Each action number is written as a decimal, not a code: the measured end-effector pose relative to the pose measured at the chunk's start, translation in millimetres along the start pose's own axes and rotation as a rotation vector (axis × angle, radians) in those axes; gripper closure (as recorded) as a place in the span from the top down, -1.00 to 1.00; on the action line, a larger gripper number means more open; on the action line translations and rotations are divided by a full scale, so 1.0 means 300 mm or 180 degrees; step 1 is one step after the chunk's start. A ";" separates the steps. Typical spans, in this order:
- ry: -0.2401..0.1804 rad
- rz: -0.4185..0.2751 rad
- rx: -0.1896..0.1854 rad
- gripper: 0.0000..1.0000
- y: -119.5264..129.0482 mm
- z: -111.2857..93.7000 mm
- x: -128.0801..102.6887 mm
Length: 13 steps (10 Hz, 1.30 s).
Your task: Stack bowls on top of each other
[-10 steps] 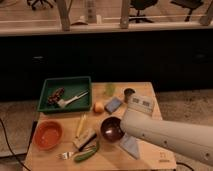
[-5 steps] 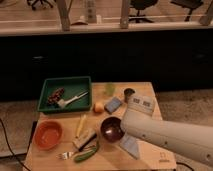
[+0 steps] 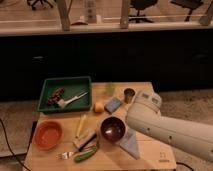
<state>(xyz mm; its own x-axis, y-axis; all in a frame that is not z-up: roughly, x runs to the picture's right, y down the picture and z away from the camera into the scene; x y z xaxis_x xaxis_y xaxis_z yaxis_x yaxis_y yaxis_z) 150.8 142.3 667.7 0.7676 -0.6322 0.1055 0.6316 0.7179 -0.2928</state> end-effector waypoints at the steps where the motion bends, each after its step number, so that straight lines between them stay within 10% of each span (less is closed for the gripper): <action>1: -0.0123 -0.0063 -0.0011 0.60 -0.001 0.020 -0.023; 13: -0.0886 -0.0901 -0.0303 0.60 0.053 0.264 -0.338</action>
<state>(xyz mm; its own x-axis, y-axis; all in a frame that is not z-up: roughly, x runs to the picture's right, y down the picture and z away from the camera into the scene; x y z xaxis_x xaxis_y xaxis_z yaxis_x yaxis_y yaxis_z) 91.5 240.9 727.8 0.5735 -0.6886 0.4438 0.8192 0.4886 -0.3005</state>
